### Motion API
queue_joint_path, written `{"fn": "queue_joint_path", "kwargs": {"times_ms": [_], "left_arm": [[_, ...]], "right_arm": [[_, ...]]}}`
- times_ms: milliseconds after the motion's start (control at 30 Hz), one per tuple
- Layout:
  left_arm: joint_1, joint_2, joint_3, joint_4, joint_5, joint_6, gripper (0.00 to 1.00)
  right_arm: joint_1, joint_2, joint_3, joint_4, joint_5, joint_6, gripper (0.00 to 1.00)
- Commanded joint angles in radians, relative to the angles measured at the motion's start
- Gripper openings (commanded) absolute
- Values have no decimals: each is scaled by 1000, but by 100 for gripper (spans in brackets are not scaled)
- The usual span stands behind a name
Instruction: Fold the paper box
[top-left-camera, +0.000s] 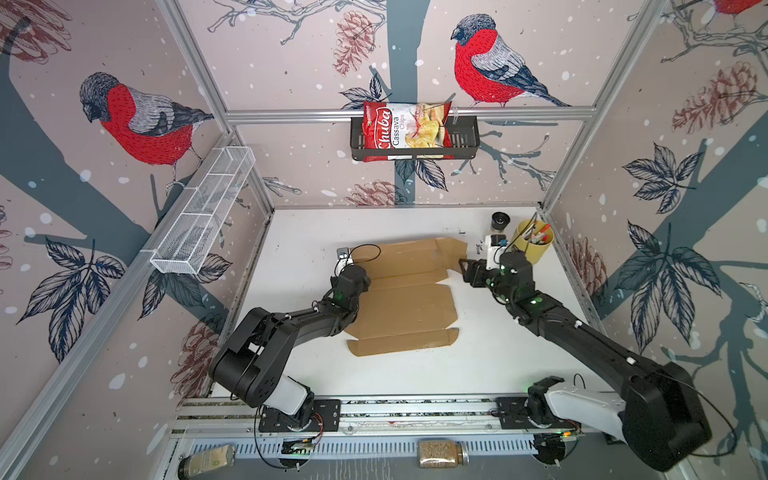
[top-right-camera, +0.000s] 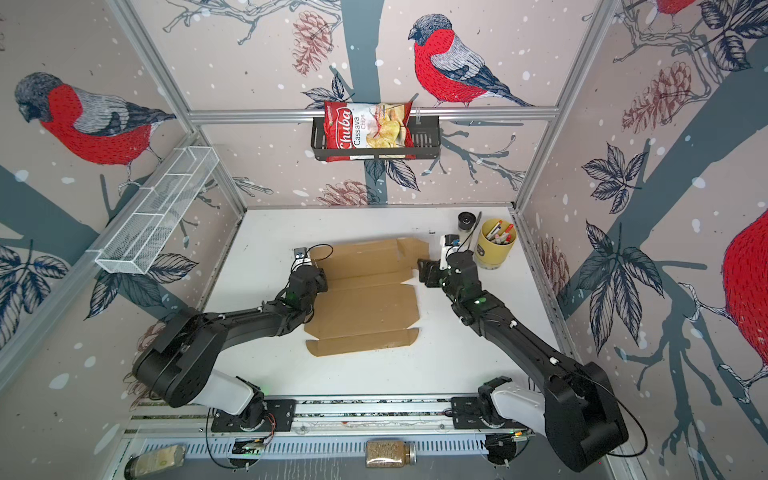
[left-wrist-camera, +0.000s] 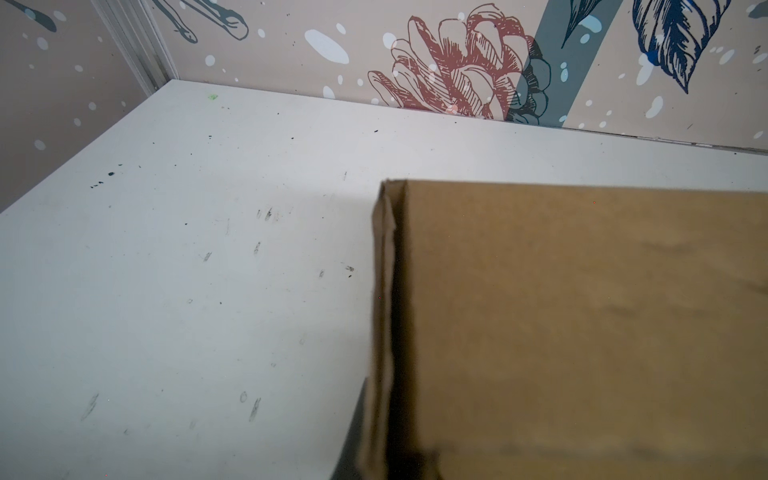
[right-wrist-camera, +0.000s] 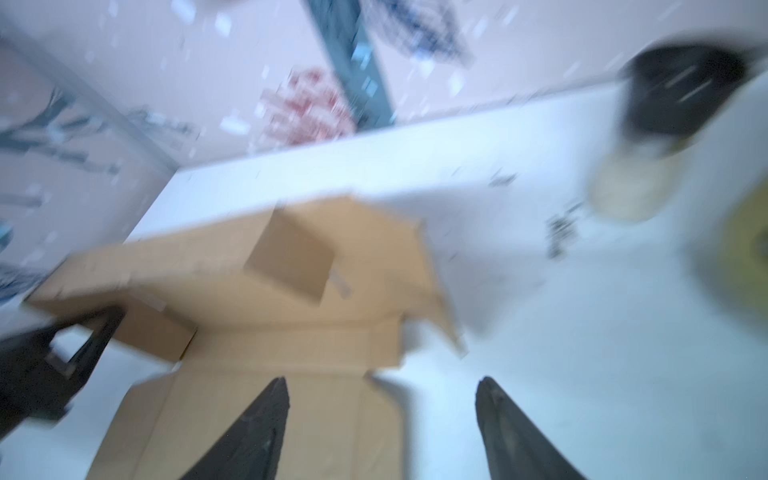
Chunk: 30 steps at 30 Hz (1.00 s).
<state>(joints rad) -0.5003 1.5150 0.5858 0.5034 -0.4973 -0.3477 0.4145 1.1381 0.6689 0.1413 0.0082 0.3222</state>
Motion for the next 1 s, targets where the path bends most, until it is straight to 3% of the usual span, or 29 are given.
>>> {"fn": "queue_joint_path", "kwargs": {"times_ms": [0,300,467,667,767,967], "left_arm": [[-1,16,26,-111,50,36,4],[0,50,63,-146,72,55,4],[0,60,75,-154,76,68,4],[0,70,86,-156,85,67,4],[1,68,86,-157,83,60,3],[1,54,71,-159,40,18,2]], "right_arm": [[-37,13,40,-24,17,-133,71],[-56,241,248,-156,-154,-323,65],[-58,334,315,-228,-232,-390,57],[-42,357,320,-214,-145,-420,38],[-13,349,328,-243,-67,-435,24],[72,293,295,-268,89,-451,8]]}}
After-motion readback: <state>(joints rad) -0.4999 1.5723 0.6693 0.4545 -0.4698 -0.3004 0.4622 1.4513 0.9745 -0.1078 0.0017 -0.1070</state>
